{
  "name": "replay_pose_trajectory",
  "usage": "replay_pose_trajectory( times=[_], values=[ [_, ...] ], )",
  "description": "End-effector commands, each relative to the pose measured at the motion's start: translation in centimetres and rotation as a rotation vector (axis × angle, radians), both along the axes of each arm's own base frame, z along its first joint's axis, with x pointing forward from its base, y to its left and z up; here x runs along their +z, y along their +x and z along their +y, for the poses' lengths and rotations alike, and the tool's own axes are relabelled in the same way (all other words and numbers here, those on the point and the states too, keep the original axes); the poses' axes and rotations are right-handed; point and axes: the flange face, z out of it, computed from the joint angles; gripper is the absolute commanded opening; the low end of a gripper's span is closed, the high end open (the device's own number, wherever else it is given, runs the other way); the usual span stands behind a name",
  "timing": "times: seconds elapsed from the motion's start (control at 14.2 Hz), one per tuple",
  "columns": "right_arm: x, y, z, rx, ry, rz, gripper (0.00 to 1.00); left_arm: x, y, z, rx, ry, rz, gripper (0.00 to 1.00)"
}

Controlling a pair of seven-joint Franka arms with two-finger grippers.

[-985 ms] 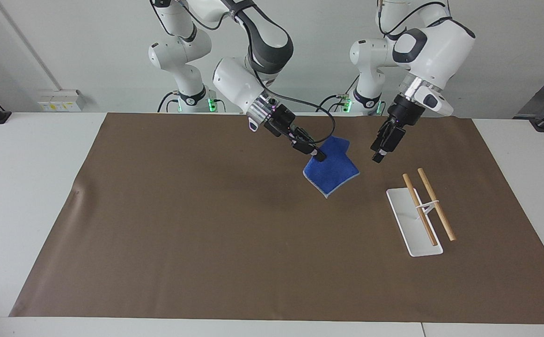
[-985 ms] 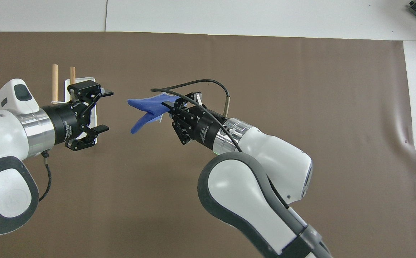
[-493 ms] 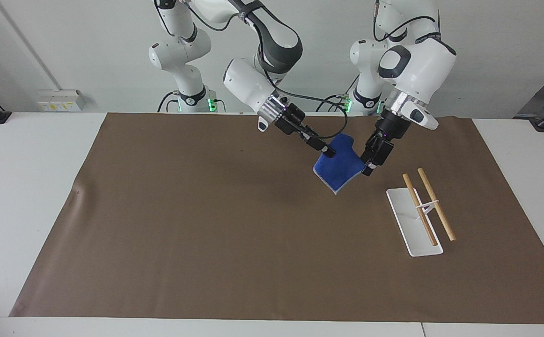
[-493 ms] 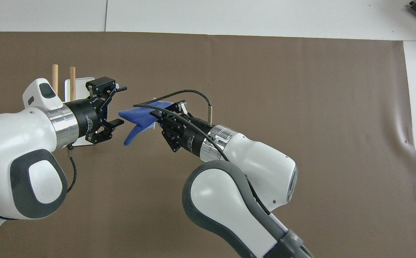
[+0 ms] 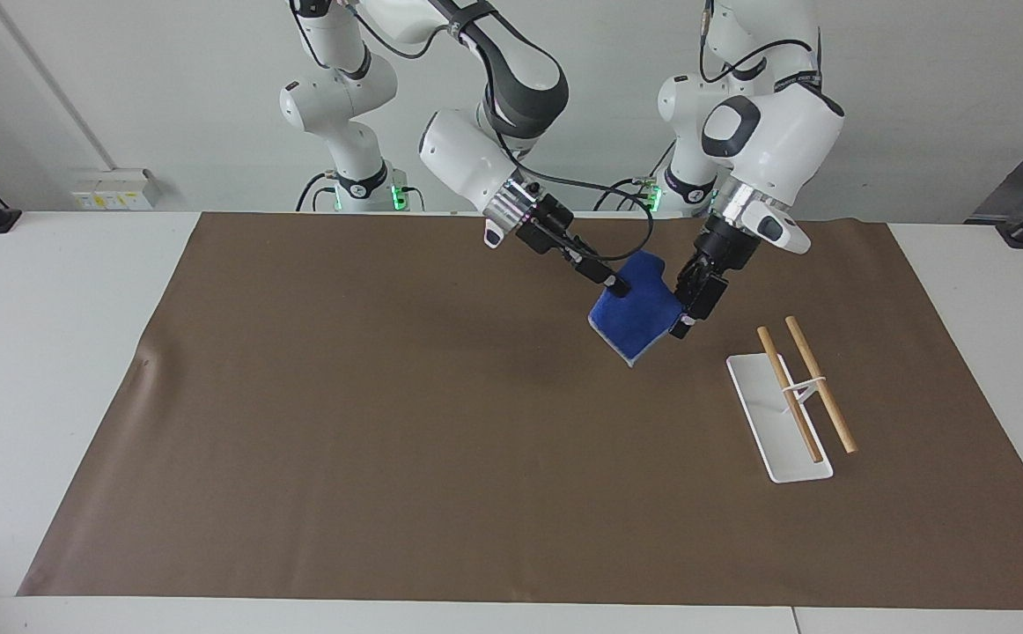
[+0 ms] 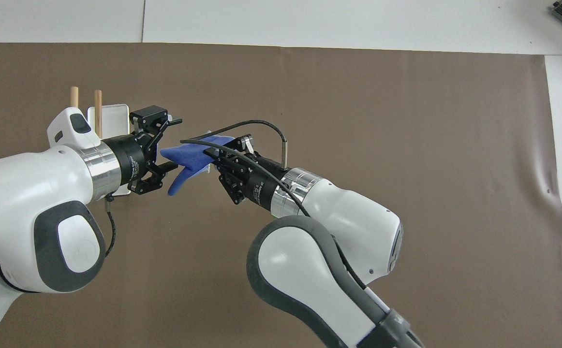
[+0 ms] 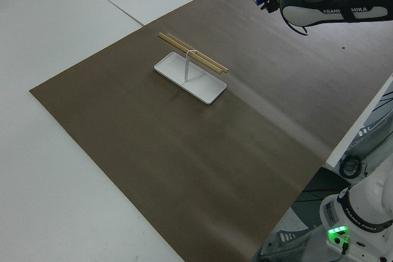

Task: Right arm passes towel to left arm to hang
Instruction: 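Close the left gripper on the towel held by the right gripper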

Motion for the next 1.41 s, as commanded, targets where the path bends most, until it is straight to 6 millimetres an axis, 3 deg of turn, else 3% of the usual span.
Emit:
replay_pose_trajectory(
  times=[0.0,0.21,0.63,0.84,0.99,1.34],
  values=[
    [0.13,0.62,-0.01,-0.004,-0.012,-0.025,0.0,-0.02,-0.04,-0.66,0.016,-0.026,-0.001,0.94],
    [-0.04,0.62,-0.01,-0.004,-0.013,-0.023,0.0,0.46,0.3,-0.6,0.002,-0.019,-0.021,0.75],
    [-0.12,0.66,-0.1,-0.006,-0.014,-0.022,0.0,0.19,0.51,-0.23,-0.019,-0.003,-0.03,0.69],
    [-0.12,0.66,-0.1,-0.006,-0.014,-0.022,0.0,-0.14,0.45,0.06,-0.018,0.001,-0.024,0.49],
    [-0.12,0.66,-0.1,-0.006,-0.014,-0.022,0.0,-0.24,0.39,0.15,-0.03,0.008,-0.027,0.42],
    [-0.05,0.68,-0.09,-0.006,-0.013,-0.023,0.0,-0.33,0.27,0.2,-0.053,0.02,-0.031,0.03]
  ],
)
